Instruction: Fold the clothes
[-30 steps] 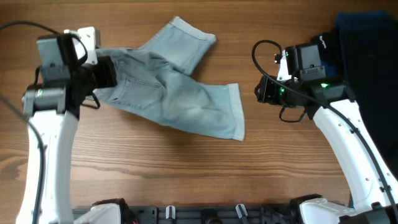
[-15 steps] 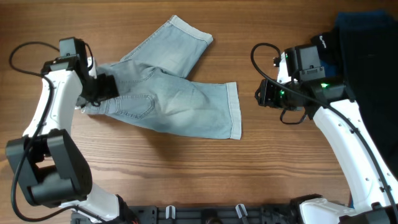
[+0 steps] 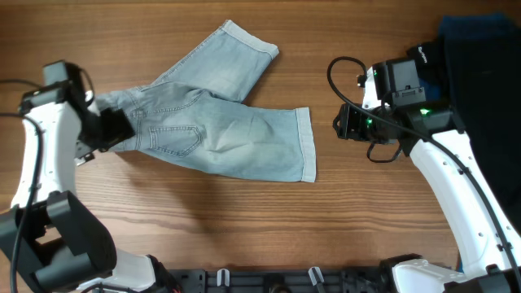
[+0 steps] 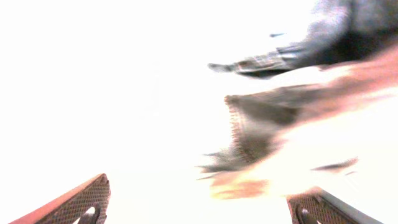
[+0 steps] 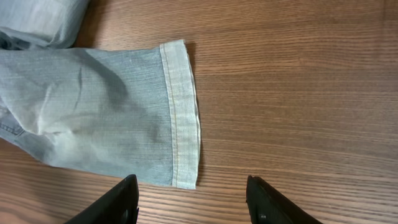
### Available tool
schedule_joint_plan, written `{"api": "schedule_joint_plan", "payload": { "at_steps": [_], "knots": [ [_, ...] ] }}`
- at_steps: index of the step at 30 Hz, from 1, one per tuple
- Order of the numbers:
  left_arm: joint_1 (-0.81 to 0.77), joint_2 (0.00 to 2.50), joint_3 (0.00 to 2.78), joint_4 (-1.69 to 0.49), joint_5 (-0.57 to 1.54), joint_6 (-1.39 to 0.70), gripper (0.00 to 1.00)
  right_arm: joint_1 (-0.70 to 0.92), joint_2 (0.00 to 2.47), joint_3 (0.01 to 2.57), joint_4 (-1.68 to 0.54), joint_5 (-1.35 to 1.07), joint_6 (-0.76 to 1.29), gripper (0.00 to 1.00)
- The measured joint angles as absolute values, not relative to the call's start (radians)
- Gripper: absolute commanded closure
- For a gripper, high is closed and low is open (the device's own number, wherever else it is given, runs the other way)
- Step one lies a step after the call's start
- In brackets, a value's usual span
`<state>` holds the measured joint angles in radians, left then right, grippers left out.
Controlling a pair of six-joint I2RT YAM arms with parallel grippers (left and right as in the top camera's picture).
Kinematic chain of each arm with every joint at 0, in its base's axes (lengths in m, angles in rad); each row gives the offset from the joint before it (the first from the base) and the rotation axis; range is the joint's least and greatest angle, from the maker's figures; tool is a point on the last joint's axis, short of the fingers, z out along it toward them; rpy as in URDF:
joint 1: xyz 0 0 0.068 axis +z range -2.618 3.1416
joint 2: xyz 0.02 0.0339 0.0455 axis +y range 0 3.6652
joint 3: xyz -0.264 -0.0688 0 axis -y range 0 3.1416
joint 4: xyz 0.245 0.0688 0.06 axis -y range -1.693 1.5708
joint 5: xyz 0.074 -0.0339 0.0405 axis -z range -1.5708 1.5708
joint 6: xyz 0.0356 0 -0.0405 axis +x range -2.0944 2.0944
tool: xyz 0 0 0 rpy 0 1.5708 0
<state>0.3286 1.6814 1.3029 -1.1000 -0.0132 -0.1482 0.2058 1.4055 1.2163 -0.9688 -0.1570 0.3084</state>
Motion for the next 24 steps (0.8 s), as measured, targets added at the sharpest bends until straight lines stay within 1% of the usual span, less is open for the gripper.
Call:
{"api": "schedule_joint_plan", "payload": {
  "at_steps": [4,7,11,13,14,16,17,18,19,20,24],
  "knots": [
    [0.392,1.678,1.235,-1.034,0.023,-0.161,0.09,0.206,1.406,1.216,-0.964,-0.157,0.308,0.43],
    [0.413,1.677,1.148,-0.929,0.06,-0.168,0.11,0.206,1.406,1.216,-0.964,-0.157,0.308,0.43],
    [0.422,1.677,1.028,-0.709,0.093,-0.173,0.14,0.206,1.406,1.216,-0.952,-0.157,0.308,0.43],
    [0.422,1.677,0.973,-0.579,0.104,-0.17,0.18,0.206,1.406,1.216,-0.945,-0.167,0.308,0.43],
    [0.422,1.677,0.949,-0.528,0.11,-0.165,0.22,0.206,1.406,1.216,-0.944,-0.175,0.308,0.43],
    [0.422,1.677,0.926,-0.476,0.123,-0.157,0.39,0.206,1.406,1.216,-0.944,-0.184,0.308,0.43],
    [0.422,1.677,0.918,-0.452,0.134,-0.149,0.57,0.206,1.406,1.216,-0.943,-0.187,0.308,0.43],
    [0.422,1.677,0.914,-0.439,0.147,-0.138,0.73,0.206,1.406,1.216,-0.942,-0.191,0.308,0.43],
    [0.422,1.677,0.913,-0.432,0.159,-0.132,0.82,0.206,1.406,1.216,-0.942,-0.192,0.308,0.43],
    [0.422,1.677,0.912,-0.425,0.175,-0.121,0.96,0.206,1.406,1.216,-0.942,-0.194,0.309,0.43],
    [0.422,1.674,0.913,-0.431,0.265,-0.102,0.96,0.206,1.406,1.216,-0.937,-0.196,0.309,0.43]
  ]
}}
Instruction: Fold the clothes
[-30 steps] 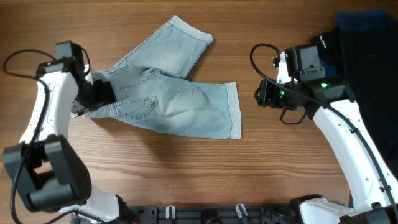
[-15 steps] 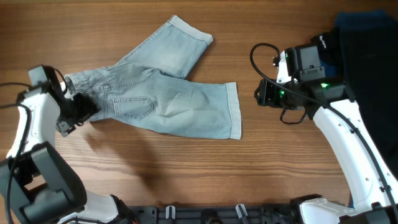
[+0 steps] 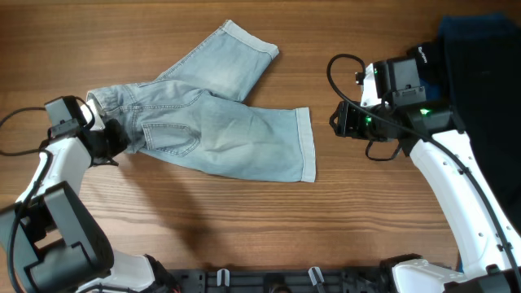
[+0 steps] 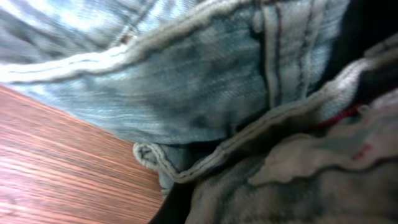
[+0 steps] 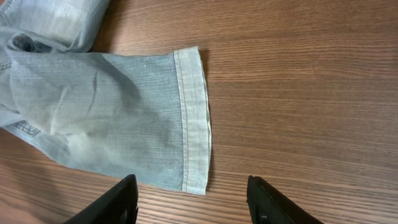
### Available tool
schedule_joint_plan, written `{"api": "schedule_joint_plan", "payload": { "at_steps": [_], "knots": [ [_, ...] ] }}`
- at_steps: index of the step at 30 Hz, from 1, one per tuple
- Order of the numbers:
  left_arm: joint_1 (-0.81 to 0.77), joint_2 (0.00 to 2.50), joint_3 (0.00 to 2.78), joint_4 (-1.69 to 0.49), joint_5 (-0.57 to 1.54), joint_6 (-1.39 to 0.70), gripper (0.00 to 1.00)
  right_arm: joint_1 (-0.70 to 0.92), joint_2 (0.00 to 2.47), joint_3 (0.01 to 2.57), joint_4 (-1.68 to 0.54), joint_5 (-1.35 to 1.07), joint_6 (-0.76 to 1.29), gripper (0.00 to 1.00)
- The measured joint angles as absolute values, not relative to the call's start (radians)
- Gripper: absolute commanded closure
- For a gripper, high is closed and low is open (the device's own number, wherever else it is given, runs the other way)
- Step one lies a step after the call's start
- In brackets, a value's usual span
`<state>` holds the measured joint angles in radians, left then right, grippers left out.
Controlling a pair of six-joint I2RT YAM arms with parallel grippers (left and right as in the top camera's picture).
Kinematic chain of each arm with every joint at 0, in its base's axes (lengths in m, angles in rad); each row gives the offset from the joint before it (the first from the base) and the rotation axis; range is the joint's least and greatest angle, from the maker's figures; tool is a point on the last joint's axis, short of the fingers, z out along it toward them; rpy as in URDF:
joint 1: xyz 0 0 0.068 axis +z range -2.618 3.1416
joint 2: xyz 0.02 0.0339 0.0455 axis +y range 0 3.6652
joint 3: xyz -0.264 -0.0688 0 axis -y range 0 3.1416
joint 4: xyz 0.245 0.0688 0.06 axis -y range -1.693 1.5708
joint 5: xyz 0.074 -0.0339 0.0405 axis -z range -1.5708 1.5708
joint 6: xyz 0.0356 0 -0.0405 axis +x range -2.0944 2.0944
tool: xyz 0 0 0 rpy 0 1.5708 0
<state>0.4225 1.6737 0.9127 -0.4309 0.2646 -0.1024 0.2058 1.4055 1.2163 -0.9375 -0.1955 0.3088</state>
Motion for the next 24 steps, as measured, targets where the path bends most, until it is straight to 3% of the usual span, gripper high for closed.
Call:
{"api": "schedule_joint_plan", "payload": {
  "at_steps": [8,15,22,23,24],
  "knots": [
    [0.43,1.426,0.993,-0.885,0.456,-0.102,0.96,0.206,1.406,1.216,-0.935,-0.197,0.308,0.39],
    [0.432,1.12,1.045,-1.228,0.469,-0.163,0.94,0.206,1.455,1.214,-0.91,-0.126,0.308,0.39],
    [0.434,1.089,1.045,-1.322,0.379,-0.205,0.67,0.206,1.657,1.185,-0.884,-0.127,0.309,0.41],
    [0.434,1.089,1.045,-1.328,0.37,-0.212,0.51,0.206,1.692,1.184,-0.886,-0.128,0.308,0.41],
    [0.434,1.089,1.045,-1.333,0.363,-0.213,0.47,0.206,1.719,1.184,-0.886,-0.13,0.308,0.41]
  ]
}}
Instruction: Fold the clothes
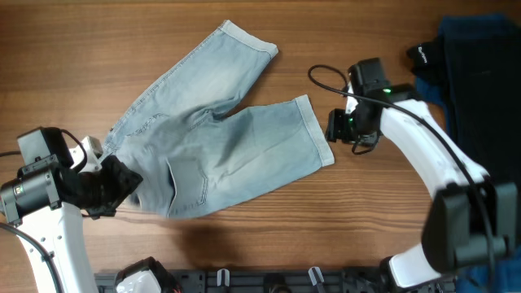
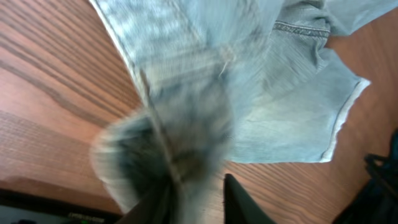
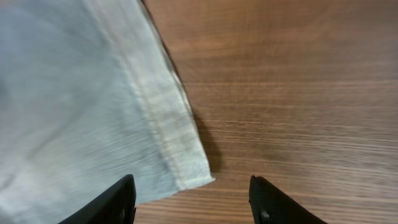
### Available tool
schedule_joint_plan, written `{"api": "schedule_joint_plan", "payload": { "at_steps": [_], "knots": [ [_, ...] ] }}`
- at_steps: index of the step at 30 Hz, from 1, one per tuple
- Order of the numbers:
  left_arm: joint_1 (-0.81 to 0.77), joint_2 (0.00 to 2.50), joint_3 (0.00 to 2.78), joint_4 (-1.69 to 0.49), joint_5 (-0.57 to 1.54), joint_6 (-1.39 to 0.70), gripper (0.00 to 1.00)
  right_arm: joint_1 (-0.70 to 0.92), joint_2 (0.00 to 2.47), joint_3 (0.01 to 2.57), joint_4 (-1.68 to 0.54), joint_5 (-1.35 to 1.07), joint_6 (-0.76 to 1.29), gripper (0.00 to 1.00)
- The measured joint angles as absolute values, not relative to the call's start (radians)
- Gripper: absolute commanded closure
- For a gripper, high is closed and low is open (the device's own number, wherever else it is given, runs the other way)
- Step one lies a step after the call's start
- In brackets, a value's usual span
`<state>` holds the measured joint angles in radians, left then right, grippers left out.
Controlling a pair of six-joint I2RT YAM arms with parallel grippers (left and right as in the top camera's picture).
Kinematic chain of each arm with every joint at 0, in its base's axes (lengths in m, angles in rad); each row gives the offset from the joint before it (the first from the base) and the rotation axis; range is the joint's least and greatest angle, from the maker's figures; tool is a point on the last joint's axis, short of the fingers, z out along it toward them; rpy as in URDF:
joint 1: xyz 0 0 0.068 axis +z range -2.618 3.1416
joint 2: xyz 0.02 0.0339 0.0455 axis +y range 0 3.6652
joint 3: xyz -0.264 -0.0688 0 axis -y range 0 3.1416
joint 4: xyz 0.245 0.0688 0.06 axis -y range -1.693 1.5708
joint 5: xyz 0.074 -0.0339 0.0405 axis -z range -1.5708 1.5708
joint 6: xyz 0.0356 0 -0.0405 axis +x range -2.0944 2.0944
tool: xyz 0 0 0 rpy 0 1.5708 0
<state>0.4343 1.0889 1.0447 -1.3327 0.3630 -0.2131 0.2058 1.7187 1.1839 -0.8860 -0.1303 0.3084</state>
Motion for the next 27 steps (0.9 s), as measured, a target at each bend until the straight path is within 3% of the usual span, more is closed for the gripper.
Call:
{"api": "schedule_joint_plan", "payload": {
  "at_steps": [7,10,12,13,20,27],
  "knots": [
    [0.434,1.089,1.045,-1.343,0.329,-0.223,0.32,0.206,1.873,1.183,-0.9,-0.183,0.282,0.41],
    [0.434,1.089,1.045,-1.298,0.325,-0.223,0.28,0.206,1.902,1.179,-0.883,-0.2,0.262,0.65],
    [0.434,1.089,1.045,-1.262,0.323,-0.223,0.24,0.206,1.914,1.168,-0.869,-0.224,0.234,0.93],
    [0.434,1.089,1.045,-1.243,0.321,-0.223,0.23,0.205,1.914,1.159,-0.848,-0.243,0.223,0.96],
    [0.434,1.089,1.045,-1.122,0.311,-0.223,0.16,0.189,1.913,1.144,-0.847,-0.262,0.2,0.96],
    [0.434,1.114,1.045,-1.071,0.311,-0.223,0.14,0.115,1.878,1.167,-1.01,0.125,0.382,0.96]
  ]
}}
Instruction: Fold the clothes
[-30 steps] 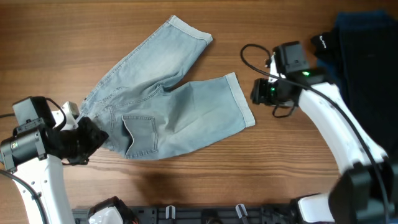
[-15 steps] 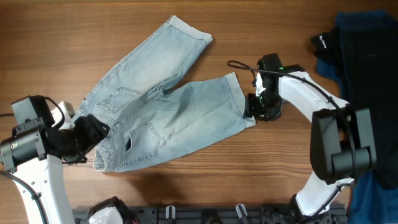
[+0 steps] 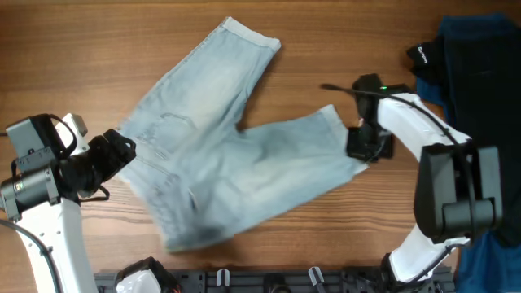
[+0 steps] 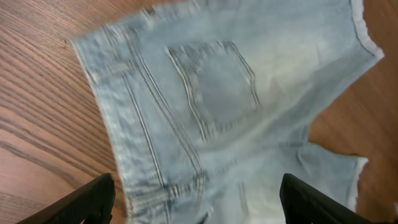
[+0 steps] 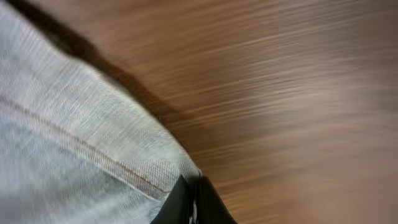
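Light blue denim shorts lie spread on the wooden table, waistband at the left front, one leg pointing to the back, the other to the right. My left gripper hovers open over the waistband's left end; in the left wrist view its fingers stand wide apart above the back pocket, holding nothing. At the right leg's hem corner, my right gripper is shut on the hem; the jaws pinch the corner of the cloth.
A pile of dark blue and black clothes lies along the table's right edge, with a black item beside it. Bare wood lies in front of the shorts and at the back left.
My left gripper has let go of the waistband and stands open above it. My right gripper, open beside the hem before, is shut on its corner. The shorts lie flatter, with the right leg farther right.
The shorts first lay rumpled with the legs overlapping, my left gripper at the waistband and my right open near the hem. Then the left held the waistband, drawn toward the front left. Now the waistband is released, the hem gripped, the shorts spread.
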### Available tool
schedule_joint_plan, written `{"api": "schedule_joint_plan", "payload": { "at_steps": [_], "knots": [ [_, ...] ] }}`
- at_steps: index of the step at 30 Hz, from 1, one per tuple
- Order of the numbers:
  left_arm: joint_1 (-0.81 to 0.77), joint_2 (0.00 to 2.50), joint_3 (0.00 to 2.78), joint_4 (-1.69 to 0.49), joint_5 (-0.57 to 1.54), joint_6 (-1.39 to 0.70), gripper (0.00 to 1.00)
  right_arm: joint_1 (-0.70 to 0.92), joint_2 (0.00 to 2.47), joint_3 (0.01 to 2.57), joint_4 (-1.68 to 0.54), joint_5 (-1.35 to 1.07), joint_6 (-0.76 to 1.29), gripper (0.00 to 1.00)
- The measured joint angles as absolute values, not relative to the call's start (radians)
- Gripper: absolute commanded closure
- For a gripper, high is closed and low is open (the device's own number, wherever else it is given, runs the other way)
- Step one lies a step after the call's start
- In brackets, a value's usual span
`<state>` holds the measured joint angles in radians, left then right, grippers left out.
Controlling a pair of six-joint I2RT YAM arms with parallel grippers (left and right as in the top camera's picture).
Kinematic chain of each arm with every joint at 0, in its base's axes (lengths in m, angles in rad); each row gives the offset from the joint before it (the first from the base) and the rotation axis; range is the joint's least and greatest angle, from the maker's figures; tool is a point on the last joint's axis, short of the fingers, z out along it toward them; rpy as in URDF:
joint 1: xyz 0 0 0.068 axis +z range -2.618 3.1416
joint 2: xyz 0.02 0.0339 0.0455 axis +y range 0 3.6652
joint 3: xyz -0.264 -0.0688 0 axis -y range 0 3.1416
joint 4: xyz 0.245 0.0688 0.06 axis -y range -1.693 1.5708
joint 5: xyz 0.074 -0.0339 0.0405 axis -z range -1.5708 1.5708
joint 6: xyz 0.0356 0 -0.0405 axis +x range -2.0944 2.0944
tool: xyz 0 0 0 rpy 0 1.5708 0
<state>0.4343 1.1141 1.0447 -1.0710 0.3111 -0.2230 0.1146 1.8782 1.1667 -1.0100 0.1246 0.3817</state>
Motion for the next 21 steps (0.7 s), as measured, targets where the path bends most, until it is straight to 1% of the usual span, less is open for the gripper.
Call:
{"api": "schedule_joint_plan", "payload": {
  "at_steps": [2,4,8,9,10,11,12,13,14,16,18,21],
  "knots": [
    [0.434,1.15,1.045,-1.061,0.311,-0.223,0.15,0.092,1.862,1.172,-1.01,0.189,0.408,0.96],
    [0.43,1.202,1.045,-1.047,0.311,-0.223,0.2,0.084,1.849,1.175,-1.009,0.245,0.428,0.96],
    [0.391,1.336,1.045,-0.998,0.312,-0.22,0.48,0.085,1.846,1.176,-1.007,0.286,0.447,0.96],
    [0.369,1.375,1.045,-0.979,0.318,-0.211,0.57,0.085,1.846,1.176,-1.007,0.289,0.449,0.95],
    [0.346,1.413,1.045,-0.962,0.327,-0.195,0.68,0.085,1.846,1.176,-1.007,0.29,0.449,0.92],
    [0.318,1.455,1.046,-0.946,0.336,-0.191,0.79,0.085,1.846,1.176,-1.01,0.29,0.449,0.85],
    [0.311,1.465,1.046,-0.941,0.338,-0.182,0.94,0.085,1.845,1.176,-1.01,0.293,0.452,0.83],
    [0.263,1.528,1.046,-0.926,0.349,-0.177,0.96,0.085,1.844,1.176,-1.01,0.296,0.45,0.81],
    [0.246,1.552,1.046,-0.907,0.349,-0.17,0.96,0.085,1.84,1.176,-1.011,0.298,0.456,0.75],
    [0.193,1.626,1.047,-0.855,0.337,-0.159,0.96,0.085,1.818,1.176,-1.011,0.302,0.455,0.68],
    [0.152,1.7,1.047,-0.822,0.315,-0.158,0.96,0.085,1.777,1.176,-1.011,0.305,0.459,0.55],
    [0.133,1.781,1.047,-0.779,0.265,-0.164,0.96,0.085,1.673,1.176,-1.01,0.308,0.463,0.48]
  ]
}}
